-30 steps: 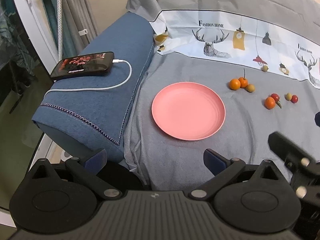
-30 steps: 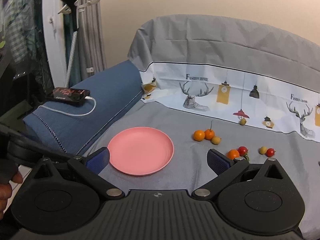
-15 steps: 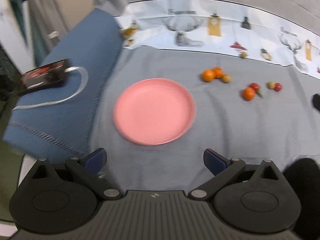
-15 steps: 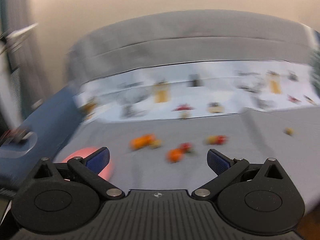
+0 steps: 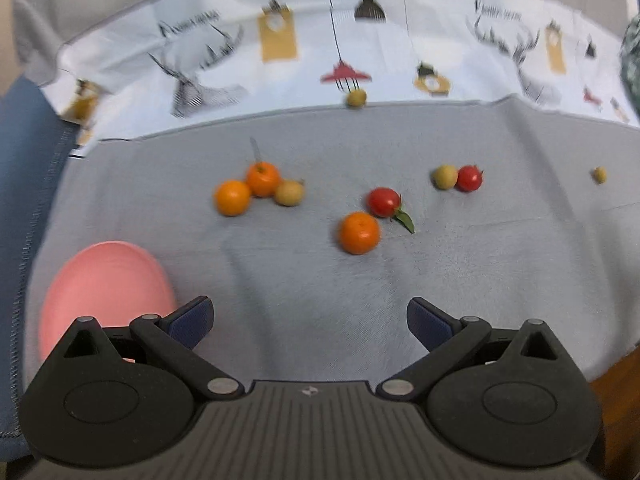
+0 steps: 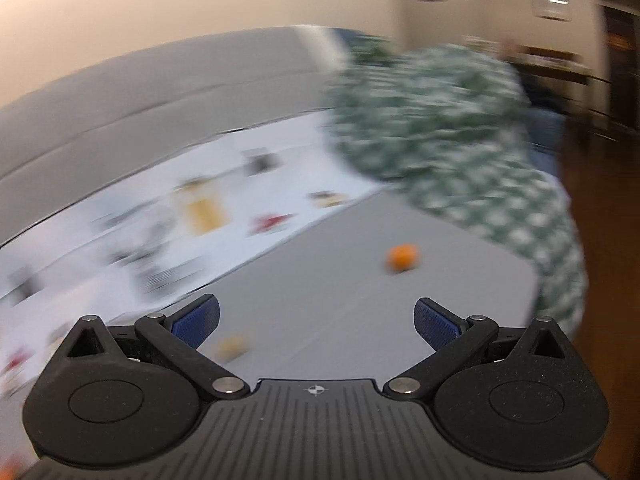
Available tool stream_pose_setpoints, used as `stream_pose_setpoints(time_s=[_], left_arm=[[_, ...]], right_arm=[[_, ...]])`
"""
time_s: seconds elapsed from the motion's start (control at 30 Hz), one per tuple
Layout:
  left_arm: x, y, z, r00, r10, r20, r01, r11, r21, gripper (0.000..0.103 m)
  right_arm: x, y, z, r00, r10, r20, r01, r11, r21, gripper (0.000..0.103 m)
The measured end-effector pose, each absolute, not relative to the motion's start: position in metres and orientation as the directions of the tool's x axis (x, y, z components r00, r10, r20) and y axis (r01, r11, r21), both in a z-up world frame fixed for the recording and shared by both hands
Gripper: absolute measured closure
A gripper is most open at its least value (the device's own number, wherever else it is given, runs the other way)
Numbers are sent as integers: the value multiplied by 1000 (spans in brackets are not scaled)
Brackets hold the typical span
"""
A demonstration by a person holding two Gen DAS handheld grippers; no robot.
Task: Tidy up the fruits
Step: 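Grasp an orange with the left gripper while the right gripper grasps another orange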
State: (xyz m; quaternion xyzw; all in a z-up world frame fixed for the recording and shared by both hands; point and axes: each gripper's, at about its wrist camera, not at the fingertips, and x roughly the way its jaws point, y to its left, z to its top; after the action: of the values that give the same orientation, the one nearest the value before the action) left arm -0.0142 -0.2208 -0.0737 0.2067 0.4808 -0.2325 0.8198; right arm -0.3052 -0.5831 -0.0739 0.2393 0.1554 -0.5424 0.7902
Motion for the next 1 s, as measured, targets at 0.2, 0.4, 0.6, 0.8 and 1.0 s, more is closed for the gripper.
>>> stream_pose_setpoints(time_s=[0.2,0.4,0.6,0.8,1.0], left_arm=[[10,-269,-127,414,-123,-902,575,804,154,0],[31,-294,-157,396,-97,-913,582,796,167,0],[52,-293,-176,363,-123,-924,567,816,114,0],[60,-287,-175,354,-125,-927,526,846,87,5],[47,-290,-155,410,-162,-897,599,790,131,61]], right_arm=[[-298,-725,-155,211,-751,-626,973,102,205,1],[-268,-792,-216,175,-679,-713,983,87,159,1],[-251,-796,-243,121,-753,-647,991,125,41,1],[-252,-793,-243,126,-750,-649,990,132,40,1],[-242,-783,-224,147,-760,-633,979,203,-16,67]])
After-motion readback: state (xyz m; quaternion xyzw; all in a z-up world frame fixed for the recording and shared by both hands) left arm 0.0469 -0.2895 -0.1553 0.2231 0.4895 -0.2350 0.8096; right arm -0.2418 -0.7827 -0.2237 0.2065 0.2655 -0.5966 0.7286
